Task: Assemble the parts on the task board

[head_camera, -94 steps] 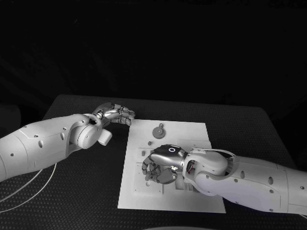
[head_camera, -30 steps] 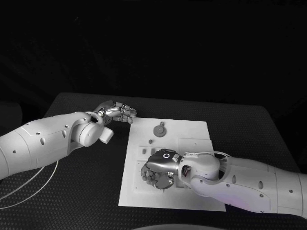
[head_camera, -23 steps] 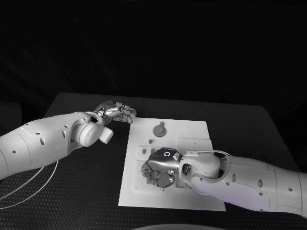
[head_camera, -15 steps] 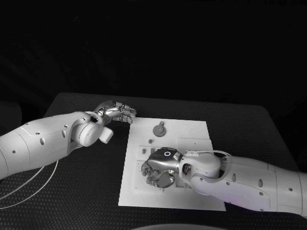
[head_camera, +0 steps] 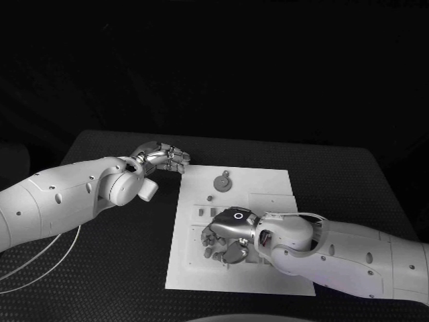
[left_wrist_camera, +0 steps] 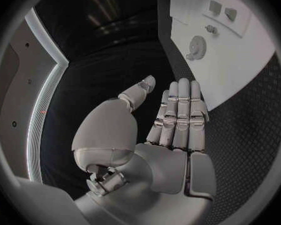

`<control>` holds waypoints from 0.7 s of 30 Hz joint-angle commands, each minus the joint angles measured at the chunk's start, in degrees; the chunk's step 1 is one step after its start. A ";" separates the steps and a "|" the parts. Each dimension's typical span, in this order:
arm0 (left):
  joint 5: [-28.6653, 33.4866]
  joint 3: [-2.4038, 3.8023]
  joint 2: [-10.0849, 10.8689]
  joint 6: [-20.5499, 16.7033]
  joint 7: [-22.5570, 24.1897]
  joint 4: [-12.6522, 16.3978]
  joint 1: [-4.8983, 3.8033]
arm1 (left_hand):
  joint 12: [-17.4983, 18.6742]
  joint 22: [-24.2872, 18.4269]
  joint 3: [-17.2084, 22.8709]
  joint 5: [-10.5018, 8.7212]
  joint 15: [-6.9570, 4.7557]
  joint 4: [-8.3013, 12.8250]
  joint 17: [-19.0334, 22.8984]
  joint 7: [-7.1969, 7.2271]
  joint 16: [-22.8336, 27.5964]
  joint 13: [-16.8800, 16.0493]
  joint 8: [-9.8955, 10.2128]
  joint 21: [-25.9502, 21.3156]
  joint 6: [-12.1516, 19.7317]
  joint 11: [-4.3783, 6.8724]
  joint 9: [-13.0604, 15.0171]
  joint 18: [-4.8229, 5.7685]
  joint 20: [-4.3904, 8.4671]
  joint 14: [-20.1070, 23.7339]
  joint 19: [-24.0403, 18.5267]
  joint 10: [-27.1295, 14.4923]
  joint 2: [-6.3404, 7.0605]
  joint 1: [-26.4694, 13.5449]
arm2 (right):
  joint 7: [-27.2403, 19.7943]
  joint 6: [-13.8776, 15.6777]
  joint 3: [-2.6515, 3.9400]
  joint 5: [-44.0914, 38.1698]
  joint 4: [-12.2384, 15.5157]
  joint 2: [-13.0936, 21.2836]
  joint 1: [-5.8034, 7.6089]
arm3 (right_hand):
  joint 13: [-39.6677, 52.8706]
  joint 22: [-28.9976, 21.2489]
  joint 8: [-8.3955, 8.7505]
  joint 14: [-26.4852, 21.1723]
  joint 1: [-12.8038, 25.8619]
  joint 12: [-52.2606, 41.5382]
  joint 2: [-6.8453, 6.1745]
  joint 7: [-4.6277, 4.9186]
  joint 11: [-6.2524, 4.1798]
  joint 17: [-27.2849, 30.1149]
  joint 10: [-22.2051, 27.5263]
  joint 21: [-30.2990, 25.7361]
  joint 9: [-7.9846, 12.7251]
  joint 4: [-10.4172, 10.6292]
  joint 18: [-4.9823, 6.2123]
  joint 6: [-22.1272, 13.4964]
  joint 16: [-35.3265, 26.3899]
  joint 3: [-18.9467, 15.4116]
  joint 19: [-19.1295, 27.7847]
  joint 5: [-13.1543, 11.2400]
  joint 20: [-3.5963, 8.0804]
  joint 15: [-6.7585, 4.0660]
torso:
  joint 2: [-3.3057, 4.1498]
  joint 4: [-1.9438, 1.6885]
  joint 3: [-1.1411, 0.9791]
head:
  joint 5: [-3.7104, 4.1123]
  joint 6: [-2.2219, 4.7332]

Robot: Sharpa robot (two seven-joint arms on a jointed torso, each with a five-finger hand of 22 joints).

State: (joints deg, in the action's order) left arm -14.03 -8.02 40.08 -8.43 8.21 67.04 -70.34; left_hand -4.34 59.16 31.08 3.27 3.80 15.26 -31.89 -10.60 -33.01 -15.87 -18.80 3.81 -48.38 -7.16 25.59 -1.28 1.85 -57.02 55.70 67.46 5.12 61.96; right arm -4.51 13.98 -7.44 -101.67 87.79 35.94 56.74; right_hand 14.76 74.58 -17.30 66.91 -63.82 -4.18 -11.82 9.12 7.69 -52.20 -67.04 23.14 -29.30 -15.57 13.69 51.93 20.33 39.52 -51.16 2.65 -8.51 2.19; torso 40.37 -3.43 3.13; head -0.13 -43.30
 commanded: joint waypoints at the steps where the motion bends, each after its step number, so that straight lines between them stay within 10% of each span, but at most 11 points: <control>1: -0.07 0.05 0.04 0.74 0.51 0.11 -0.11 | 0.25 -0.08 -0.40 0.07 0.00 0.07 -0.11 -0.01 0.38 -0.07 -0.30 0.12 0.44 0.15 -0.04 0.55 0.03 -0.45 0.03 -0.36 0.15 -0.15 | 0.12 2.16 0.01 1.26 0.94 0.73 0.00 | -0.12 1.76 0.34 -0.08 0.00 0.12 -1.00 0.11 -0.19 -0.14 0.17 0.35 0.08 0.42 0.63 -0.22 -0.07 -0.12 0.17 0.20 -0.10 -0.24 | -0.01 0.02 0.00 | 0.05 0.08; 11: -0.06 0.05 0.26 0.74 0.45 -0.07 -0.11 | 0.24 -0.09 -0.40 0.07 0.00 0.09 -0.15 0.00 0.42 -0.08 -0.32 0.12 0.42 0.16 -0.03 0.55 0.04 -0.46 0.03 -0.35 0.16 -0.13 | 0.48 4.81 0.27 3.08 2.56 2.02 0.96 | -2.00 1.71 1.30 -0.70 1.22 0.56 -3.71 -0.90 0.12 -0.54 5.77 0.71 0.54 2.26 0.64 -2.50 -0.38 -0.35 0.93 0.19 -0.33 0.04 | 0.00 0.00 -0.04 | 0.17 0.35; 21: -0.06 0.05 0.26 0.76 0.43 -0.16 -0.11 | 0.23 -0.09 -0.41 0.07 0.00 0.12 -0.20 0.01 0.45 -0.09 -0.34 0.12 0.41 0.16 -0.03 0.55 0.04 -0.47 0.02 -0.34 0.20 -0.10 | -0.36 5.83 1.81 8.85 3.60 4.00 2.69 | -2.34 1.73 1.23 -0.61 1.21 0.19 -3.54 -0.99 0.08 -0.74 6.04 0.96 0.47 2.78 0.77 -2.79 -0.33 -0.34 1.00 0.20 -0.33 -0.06 | 0.02 0.09 0.01 | 0.36 0.76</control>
State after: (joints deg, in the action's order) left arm -14.03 -8.02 40.41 -8.41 8.19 66.81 -70.34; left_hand -4.34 59.11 30.92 3.27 3.80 15.41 -32.01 -10.61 -32.78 -15.91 -18.80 3.81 -48.38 -7.16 25.59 -1.28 1.85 -57.02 55.70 67.46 5.12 61.96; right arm -4.24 18.93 -5.69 -96.17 91.34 39.73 59.32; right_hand 12.49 74.94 -16.16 66.52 -62.46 -3.74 -15.09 8.10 7.68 -52.90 -61.31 23.89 -28.81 -13.11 13.36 49.47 20.12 39.14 -50.44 2.65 -8.82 2.18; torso 40.36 -3.37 3.12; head 0.18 -42.65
